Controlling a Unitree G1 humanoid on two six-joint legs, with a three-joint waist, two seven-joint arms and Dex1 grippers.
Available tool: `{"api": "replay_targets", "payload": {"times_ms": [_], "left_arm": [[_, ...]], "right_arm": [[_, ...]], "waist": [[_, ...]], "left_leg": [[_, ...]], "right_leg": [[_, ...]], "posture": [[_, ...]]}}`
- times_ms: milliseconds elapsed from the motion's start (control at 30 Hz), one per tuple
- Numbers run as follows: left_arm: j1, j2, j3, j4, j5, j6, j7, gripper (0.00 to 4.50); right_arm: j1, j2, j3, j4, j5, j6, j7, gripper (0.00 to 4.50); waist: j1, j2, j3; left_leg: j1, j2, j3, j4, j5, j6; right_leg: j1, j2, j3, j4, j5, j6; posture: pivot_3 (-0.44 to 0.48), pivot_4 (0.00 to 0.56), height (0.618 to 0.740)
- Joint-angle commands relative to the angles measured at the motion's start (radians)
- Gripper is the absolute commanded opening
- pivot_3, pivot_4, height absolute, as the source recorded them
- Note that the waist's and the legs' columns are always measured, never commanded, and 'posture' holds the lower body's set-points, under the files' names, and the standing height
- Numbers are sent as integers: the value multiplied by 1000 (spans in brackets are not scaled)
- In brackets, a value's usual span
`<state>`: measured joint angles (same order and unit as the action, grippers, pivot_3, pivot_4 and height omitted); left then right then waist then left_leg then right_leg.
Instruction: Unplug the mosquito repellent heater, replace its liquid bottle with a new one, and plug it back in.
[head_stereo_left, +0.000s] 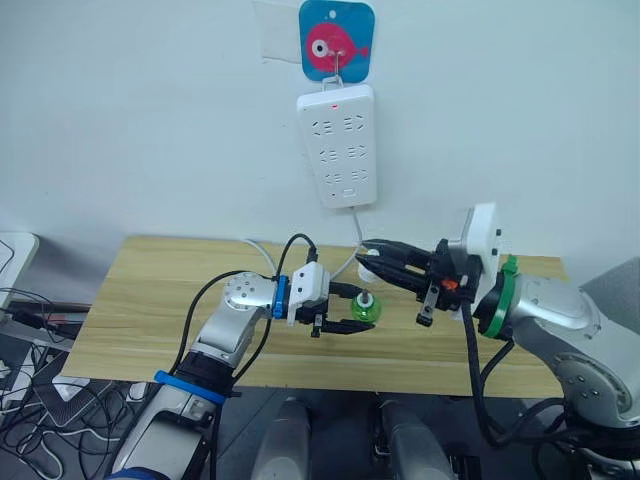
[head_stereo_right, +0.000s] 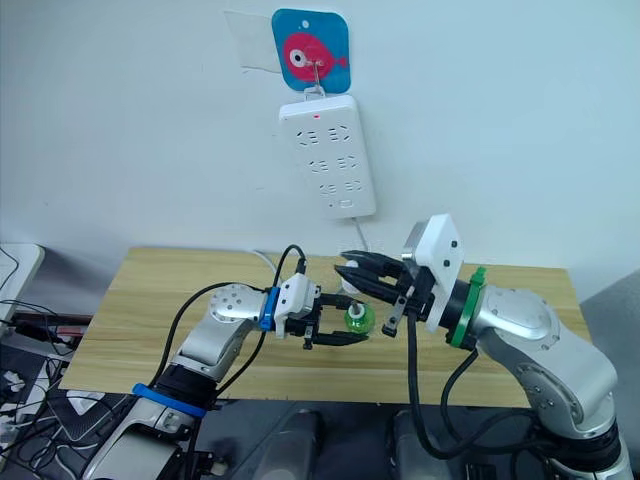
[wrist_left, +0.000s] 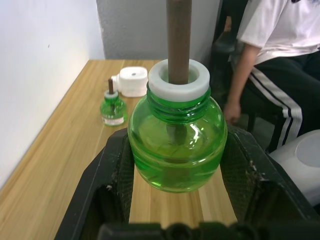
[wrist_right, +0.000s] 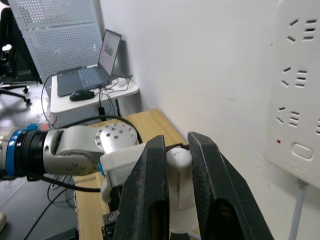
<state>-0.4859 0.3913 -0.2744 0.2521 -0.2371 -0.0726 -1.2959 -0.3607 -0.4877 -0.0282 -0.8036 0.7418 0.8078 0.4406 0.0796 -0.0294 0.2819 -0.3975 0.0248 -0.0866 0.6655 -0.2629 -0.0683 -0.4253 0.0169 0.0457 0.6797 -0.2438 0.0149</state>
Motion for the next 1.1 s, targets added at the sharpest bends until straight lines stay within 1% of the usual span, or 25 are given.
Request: {"api": "replay_targets", "payload": {"times_ms": [33,100,133,200,267,300,333,433,500,700,800,900,1100], "left_arm": [[4,11,21,3,1,-26,5,2172],[13,19,23,2,2,-27,5,2172],[19,24,24,-1,4,-26,9,2172],[28,36,29,-11,5,-13,19,2172],[42,59,32,-44,-3,7,21,2172],[47,68,32,-58,-7,16,19,2172],[51,77,34,-70,-12,23,16,2172],[64,99,38,-93,-12,40,15,2172],[71,113,44,-97,-10,39,20,2172],[72,141,73,-87,-7,53,42,2172],[83,157,80,-113,-18,75,43,2172],[101,167,80,-149,-22,94,39,2172],[111,184,85,-177,-24,118,31,2172]], "right_arm": [[11,9,-44,-30,-11,2,-93,265],[82,-29,1,-16,-115,-31,-101,265],[142,-41,30,3,-169,-73,-91,265],[248,31,53,125,-283,-181,-172,265],[291,121,64,314,-400,-342,-244,265],[287,160,62,389,-426,-405,-251,265],[282,190,62,438,-446,-449,-255,265],[255,240,67,592,-526,-576,-272,265],[238,265,74,705,-575,-661,-281,265],[184,323,50,935,-632,-843,-287,265],[167,335,51,1009,-654,-903,-286,265],[159,352,57,1089,-664,-951,-275,265],[166,373,50,1139,-666,-972,-269,265]], "waist": [[0,0,0],[1,0,0],[2,0,0],[1,0,0],[-2,0,0],[-5,1,1],[-8,1,1],[-14,2,2],[-17,3,2],[-22,8,12],[-23,11,19],[-24,12,29],[-24,14,38]], "left_leg": [[0,0,0,0,0,0],[0,0,0,0,0,0],[0,0,0,0,0,0],[-1,0,-1,-1,0,0],[-1,0,0,-1,0,0],[0,0,0,-1,0,0],[1,0,2,-1,0,0],[2,1,3,-1,0,0],[2,2,2,-3,0,0],[2,2,1,-4,0,1],[2,2,2,-4,0,1],[2,2,2,-4,0,1],[2,3,2,-5,0,1]], "right_leg": [[0,0,0,0,0,0],[0,0,0,0,0,0],[0,0,0,-1,0,0],[0,0,-1,-1,-1,-1],[0,0,0,-1,-1,-1],[0,0,0,0,-1,-1],[-1,0,1,0,-1,-1],[-1,1,2,0,-5,2],[-1,1,1,1,-6,0],[-1,2,-1,1,-7,-2],[-1,1,0,1,-7,-2],[-1,2,0,1,-7,-1],[-1,1,0,1,-8,-1]], "posture": [[225,237,740],[225,243,740],[224,247,740],[228,255,740],[242,262,740],[242,262,740],[247,275,740],[253,284,740],[258,300,740],[274,331,740],[287,351,740],[291,355,740],[296,362,740]]}}
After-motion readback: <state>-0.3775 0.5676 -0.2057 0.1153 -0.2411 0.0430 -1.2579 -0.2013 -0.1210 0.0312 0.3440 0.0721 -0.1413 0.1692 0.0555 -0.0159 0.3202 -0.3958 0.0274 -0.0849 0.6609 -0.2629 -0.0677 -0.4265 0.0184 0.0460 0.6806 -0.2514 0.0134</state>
